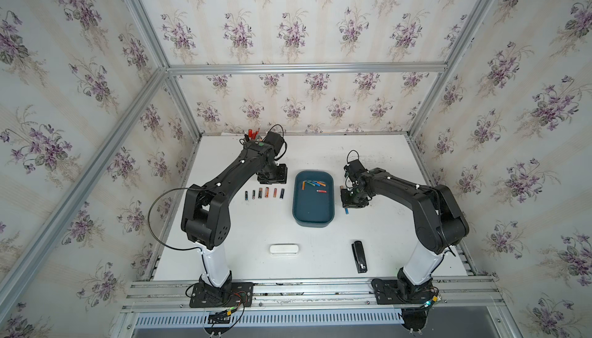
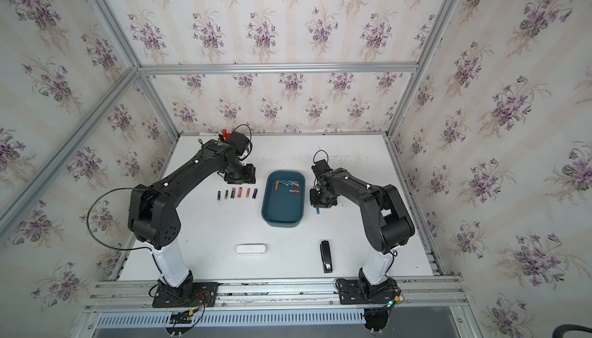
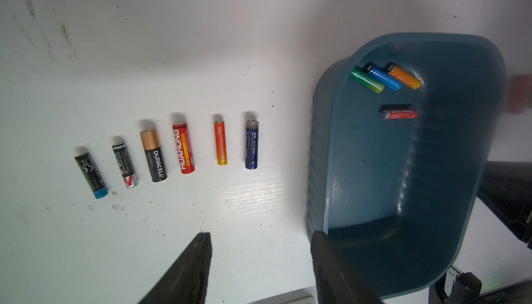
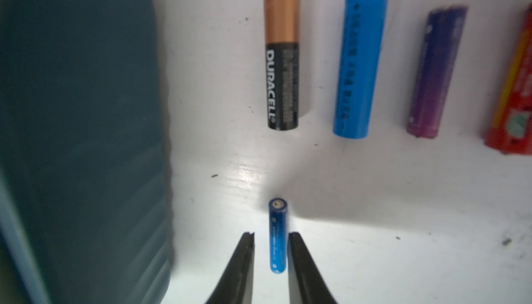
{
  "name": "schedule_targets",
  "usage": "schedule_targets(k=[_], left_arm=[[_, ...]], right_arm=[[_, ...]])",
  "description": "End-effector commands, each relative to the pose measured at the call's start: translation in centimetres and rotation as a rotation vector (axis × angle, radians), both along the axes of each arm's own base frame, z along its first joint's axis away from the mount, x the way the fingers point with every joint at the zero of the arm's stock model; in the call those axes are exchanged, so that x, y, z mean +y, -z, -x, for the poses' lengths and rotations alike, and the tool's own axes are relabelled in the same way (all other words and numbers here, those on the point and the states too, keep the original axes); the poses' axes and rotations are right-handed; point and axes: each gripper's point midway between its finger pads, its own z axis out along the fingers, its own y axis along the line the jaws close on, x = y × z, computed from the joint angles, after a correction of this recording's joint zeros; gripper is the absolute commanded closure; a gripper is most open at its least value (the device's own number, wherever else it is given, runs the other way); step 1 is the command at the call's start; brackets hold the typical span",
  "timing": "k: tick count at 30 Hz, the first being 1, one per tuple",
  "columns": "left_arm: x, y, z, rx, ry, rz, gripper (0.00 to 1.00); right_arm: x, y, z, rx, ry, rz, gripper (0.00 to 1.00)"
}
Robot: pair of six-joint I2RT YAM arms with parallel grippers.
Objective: Take the batteries out of the storage box
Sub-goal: Place the battery at the center of the board, then pick up the battery from the storage box.
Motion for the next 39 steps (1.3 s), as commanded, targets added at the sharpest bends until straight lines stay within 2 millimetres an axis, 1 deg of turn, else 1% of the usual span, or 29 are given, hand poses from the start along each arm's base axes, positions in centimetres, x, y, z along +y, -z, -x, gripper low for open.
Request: schedule_targets(k=[1, 4, 7, 10, 14, 19, 21, 24, 28, 33, 35, 39], left_arm=[[-0.2, -0.2, 0.2, 0.009, 0.021, -0.039, 0.4], [-1.3, -0.6, 0.0, -0.007, 0.038, -0.032, 0.4], [-3.1, -1.0, -0.3, -0.036, 0.081, -0.045, 0.4], [-5.0, -1.0, -0.6, -0.039, 0.13, -0.056, 0.4], [-7.7, -0.1, -1.0, -0.042, 0.211, -0.072, 0.39], [-12.1, 1.4, -1.6, -0.068, 0.358, -0.011, 0.39], [-13.7, 2.2, -1.8, -0.062, 0.411, 0.027, 0.38], [-15.2, 3.0, -2.3, -0.07, 0.465, 0.062, 0.37], [-16.8, 3.9, -2.6, -0.066, 0.527, 0.116, 0.37], [-17.8, 5.3, -2.8, -0.045, 0.556, 0.143, 0.37], [-18.3, 5.8, -2.5, -0.023, 0.566, 0.169, 0.37], [-18.4, 7.1, -2.6, 0.005, 0.556, 0.164, 0.37]], right_arm=[[0.1, -0.2, 0.2, 0.007, -0.015, -0.003, 0.73], [0.1, -0.4, 0.2, 0.003, -0.016, -0.003, 0.73], [0.3, -0.9, -0.1, -0.009, -0.015, -0.016, 0.72], [0.5, -1.4, -0.3, -0.016, -0.018, -0.024, 0.72], [0.5, -2.2, -0.7, -0.035, -0.024, -0.025, 0.71], [0.7, -3.8, -1.3, -0.062, -0.025, -0.041, 0.71], [0.5, -4.3, -1.6, -0.072, -0.018, -0.05, 0.7], [-0.5, -4.6, -1.8, -0.073, 0.002, -0.046, 0.7], [-2.1, -4.9, -1.9, -0.074, 0.03, -0.043, 0.7], [-3.7, -4.9, -1.9, -0.068, 0.053, -0.034, 0.7], [-4.0, -5.0, -2.1, -0.068, 0.058, -0.033, 0.7], [-4.2, -5.2, -2.4, -0.072, 0.063, -0.036, 0.7]])
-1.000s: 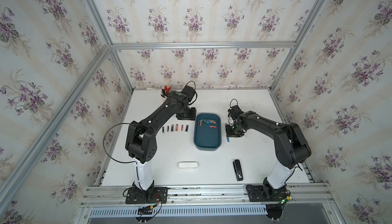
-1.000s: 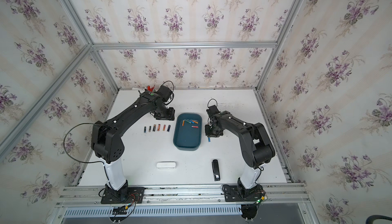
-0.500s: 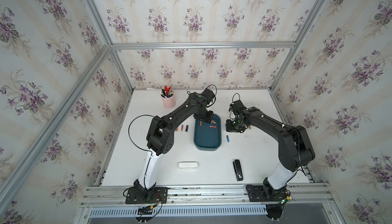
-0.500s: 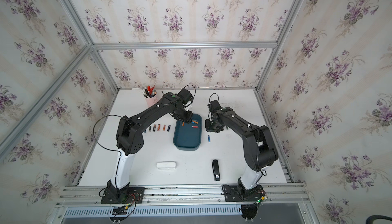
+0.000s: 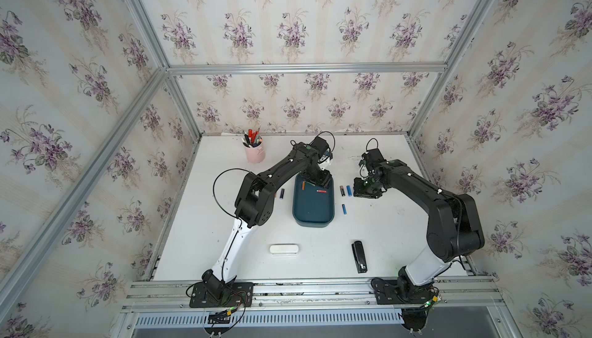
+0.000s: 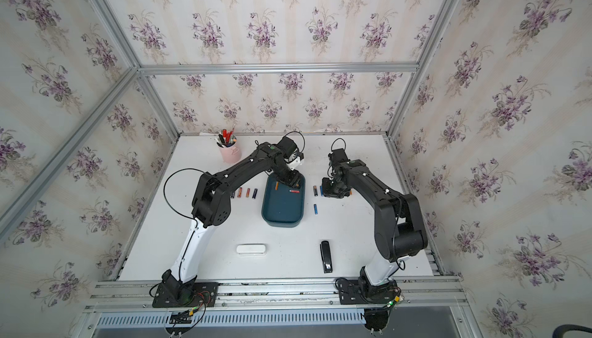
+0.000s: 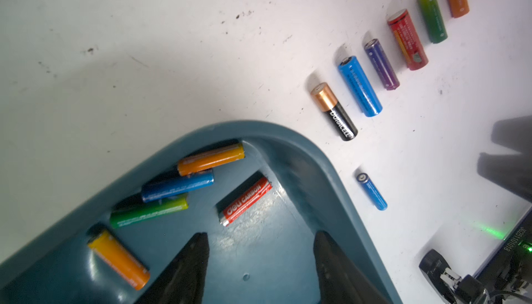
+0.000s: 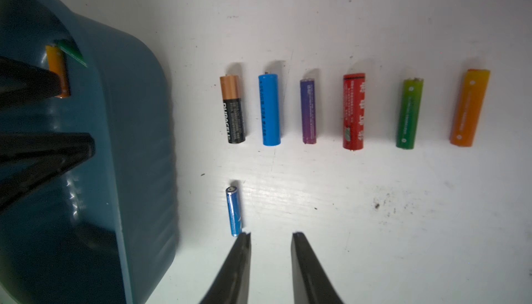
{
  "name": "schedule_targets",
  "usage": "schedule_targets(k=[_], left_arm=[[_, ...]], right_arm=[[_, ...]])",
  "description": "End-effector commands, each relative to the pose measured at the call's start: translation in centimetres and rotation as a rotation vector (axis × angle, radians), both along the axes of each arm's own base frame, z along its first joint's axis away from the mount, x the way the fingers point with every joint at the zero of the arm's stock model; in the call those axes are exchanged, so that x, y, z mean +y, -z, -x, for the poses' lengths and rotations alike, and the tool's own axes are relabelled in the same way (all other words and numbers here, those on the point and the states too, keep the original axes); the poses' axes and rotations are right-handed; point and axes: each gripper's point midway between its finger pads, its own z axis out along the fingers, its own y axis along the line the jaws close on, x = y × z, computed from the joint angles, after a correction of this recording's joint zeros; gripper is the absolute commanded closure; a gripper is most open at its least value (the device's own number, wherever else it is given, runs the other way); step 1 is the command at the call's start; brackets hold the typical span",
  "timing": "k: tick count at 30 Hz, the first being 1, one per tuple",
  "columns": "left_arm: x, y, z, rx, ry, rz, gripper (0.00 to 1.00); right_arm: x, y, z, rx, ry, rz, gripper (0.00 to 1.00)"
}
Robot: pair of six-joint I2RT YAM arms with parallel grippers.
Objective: Take the batteries out of the storage box
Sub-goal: Pick up the battery from the storage box.
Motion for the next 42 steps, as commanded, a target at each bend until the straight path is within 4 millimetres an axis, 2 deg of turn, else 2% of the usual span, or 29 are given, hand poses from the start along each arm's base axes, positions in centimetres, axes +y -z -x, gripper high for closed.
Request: schedule_targets(k=[1, 22, 23, 33, 42], left_arm=[[-0.4, 0.3, 0.3, 0.019, 0.019, 0.016, 0.37], [0.7, 3.7, 0.3, -0.021, 0.027, -0.136, 0.44], [0.9, 3.9, 0.3, -0.025, 0.025, -0.147, 0.49], [2.1, 4.7, 0.7, -0.067, 0.01, -0.272, 0.67], [3.0, 4.0, 1.4, -0.076, 0.019, -0.318, 0.76]], right_arm=[[-0.1, -0.2, 0.0, 0.006, -0.01, -0.004, 0.7], [-0.2, 0.2, 0.4, 0.016, -0.013, -0.007, 0.7], [-0.2, 0.3, 0.4, 0.016, -0.013, -0.008, 0.7], [-0.4, 0.0, 0.3, 0.006, -0.013, -0.003, 0.7], [-0.7, -0.1, 0.5, -0.001, -0.005, -0.004, 0.7]])
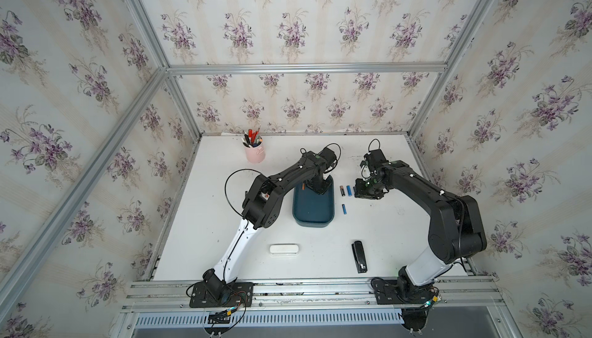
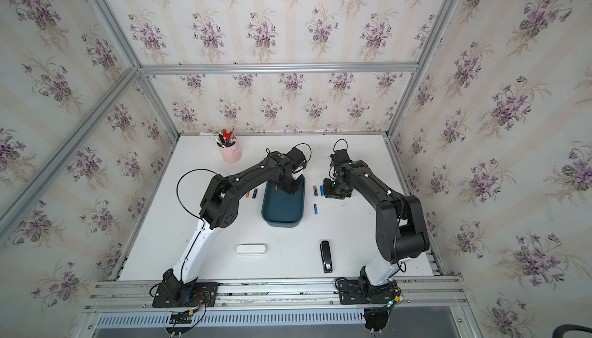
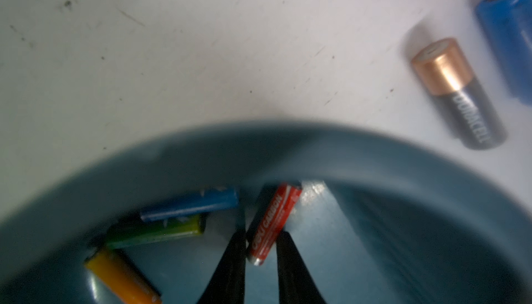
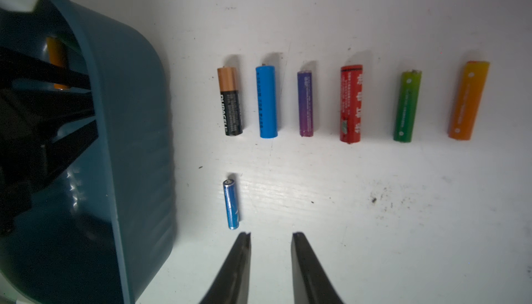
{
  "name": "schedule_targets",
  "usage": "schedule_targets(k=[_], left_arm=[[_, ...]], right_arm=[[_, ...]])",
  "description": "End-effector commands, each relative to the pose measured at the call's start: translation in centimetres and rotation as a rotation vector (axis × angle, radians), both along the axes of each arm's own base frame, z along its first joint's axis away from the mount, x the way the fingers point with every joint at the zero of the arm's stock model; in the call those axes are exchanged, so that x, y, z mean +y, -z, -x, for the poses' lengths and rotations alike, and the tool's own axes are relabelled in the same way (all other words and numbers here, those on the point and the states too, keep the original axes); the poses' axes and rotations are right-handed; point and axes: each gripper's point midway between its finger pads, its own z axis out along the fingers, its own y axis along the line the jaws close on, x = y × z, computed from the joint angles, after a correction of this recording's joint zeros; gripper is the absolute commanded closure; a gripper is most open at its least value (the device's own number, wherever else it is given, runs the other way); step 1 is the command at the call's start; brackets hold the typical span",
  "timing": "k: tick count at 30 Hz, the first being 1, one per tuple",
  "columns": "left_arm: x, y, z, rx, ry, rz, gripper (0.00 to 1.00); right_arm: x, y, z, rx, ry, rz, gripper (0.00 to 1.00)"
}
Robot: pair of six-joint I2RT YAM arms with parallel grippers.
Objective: Take the batteries out of the storage box
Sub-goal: Pick up the battery from the storage box.
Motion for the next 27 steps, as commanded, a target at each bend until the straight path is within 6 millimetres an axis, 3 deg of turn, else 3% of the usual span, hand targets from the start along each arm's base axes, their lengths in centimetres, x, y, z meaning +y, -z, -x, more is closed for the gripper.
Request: schedule_targets(k=[1, 8, 14, 20, 27], left_arm=[[1.4, -0.5, 1.0, 0.019, -0.003, -0.051, 0.77], [1.9, -1.6, 1.8, 0.019, -0.017, -0.046, 0.78], [1.4, -1.9, 1.5, 0.006, -0.006, -0.021, 0.7], [0.3, -1.1, 0.5, 0.003, 0.01, -0.01, 0.61], [-1.0, 0.1, -0.3, 0.011, 0.014, 0.017, 0.62]], right_arm=[[-0.2, -0.1, 0.0, -0.007, 0.002, 0.006, 0.7], [-0.2, -0.1, -0.3, -0.01, 0.0, 0.006, 0.7], [-0.2, -0.2, -0.3, -0.011, 0.004, 0.002, 0.7], [-0.2, 0.0, -0.1, -0.001, 0.002, 0.003, 0.7], [-0.5, 0.1, -0.2, 0.002, 0.006, 0.01, 0.7]])
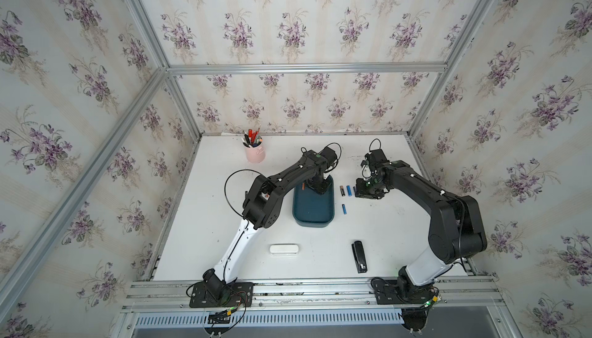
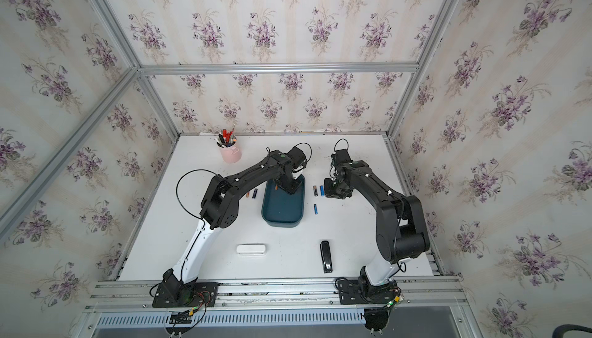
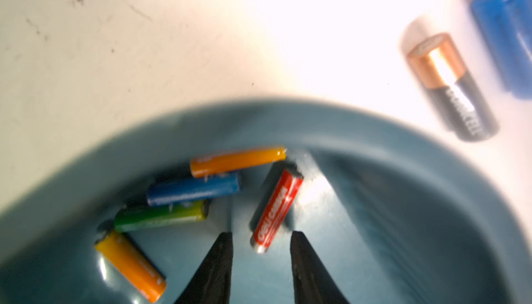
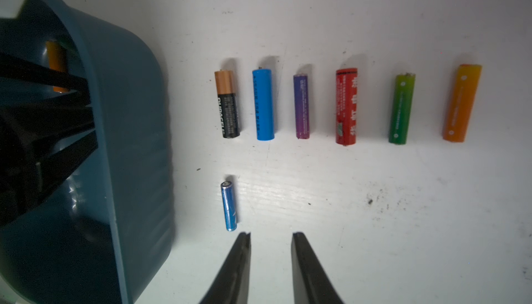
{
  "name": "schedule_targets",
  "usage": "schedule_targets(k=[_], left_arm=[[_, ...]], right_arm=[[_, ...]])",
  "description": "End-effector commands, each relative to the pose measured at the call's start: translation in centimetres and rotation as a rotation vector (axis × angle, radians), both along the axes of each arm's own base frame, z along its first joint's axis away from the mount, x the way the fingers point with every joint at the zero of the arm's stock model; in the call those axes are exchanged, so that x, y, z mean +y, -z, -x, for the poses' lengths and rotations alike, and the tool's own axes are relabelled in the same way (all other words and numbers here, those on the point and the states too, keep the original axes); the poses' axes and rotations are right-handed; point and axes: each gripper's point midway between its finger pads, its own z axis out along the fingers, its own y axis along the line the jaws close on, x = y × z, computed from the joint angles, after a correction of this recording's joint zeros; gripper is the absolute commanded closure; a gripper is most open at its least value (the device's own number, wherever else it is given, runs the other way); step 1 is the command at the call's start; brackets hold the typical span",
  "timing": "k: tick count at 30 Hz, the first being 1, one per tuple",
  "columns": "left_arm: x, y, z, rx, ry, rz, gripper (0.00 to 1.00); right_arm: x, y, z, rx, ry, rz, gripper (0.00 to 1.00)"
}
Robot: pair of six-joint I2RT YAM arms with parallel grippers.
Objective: Take the batteries out of the storage box
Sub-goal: Pick up the battery from the storage box.
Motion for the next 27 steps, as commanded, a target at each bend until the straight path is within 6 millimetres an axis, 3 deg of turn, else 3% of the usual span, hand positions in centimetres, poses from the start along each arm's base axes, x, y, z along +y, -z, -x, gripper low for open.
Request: schedule_targets(k=[1, 15, 27], left_arm=[[-0.6, 0.6, -0.1, 0.012, 0.015, 0.017, 0.62], [-1.6, 1.9, 0.2, 0.044, -0.008, 0.034, 0.72], [-0.4, 2.4, 1.2, 0.08, -0.057, -0.021, 0.89]], right_arm=[[-0.3, 0.1, -0.1, 0.005, 0.002, 0.009, 0.7], [-0.2, 0.0, -0.5, 0.0, 0.001, -0.009, 0.7], [-0.2, 0.0, -0.3, -0.008, 0.001, -0.018, 0.7]])
